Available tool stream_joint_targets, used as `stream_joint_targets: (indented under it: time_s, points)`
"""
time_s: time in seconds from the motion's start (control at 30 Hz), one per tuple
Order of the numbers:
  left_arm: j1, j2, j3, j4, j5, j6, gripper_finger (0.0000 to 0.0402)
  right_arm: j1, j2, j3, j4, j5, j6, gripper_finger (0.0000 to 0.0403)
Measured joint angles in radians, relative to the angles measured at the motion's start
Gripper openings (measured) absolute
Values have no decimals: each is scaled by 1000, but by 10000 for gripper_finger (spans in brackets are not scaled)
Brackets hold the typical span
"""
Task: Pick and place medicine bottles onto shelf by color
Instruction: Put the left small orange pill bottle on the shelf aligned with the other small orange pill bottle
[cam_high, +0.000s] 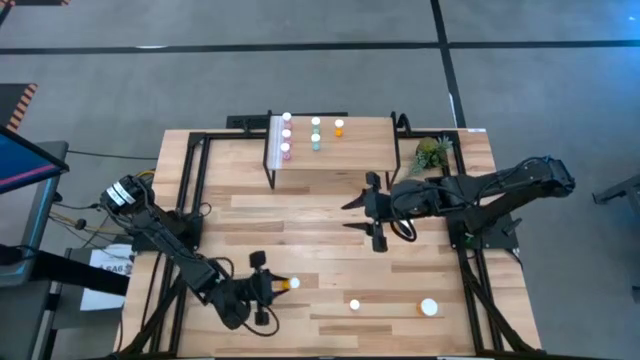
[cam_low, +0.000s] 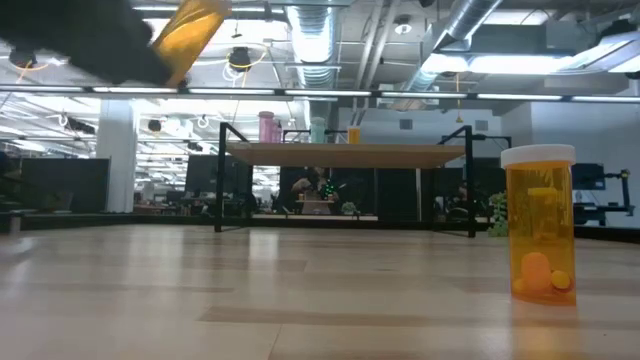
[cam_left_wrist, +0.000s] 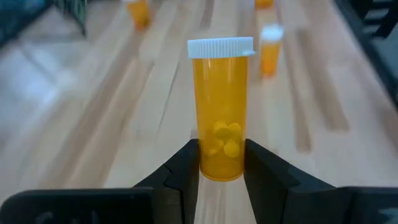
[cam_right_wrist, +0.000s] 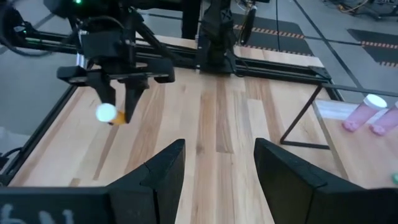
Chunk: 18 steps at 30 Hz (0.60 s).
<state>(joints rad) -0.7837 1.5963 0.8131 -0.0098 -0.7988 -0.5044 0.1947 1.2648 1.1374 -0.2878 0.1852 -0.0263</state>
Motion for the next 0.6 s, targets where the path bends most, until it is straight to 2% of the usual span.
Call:
stream_joint_targets:
  time_s: [0.23, 0.6]
  points:
    - [80, 0, 0, 212, 24, 276, 96, 1, 0, 0, -3, -2, 1, 214]
    - [220, 8, 0, 471, 224, 554, 96, 1, -2, 0, -10, -8, 3, 214]
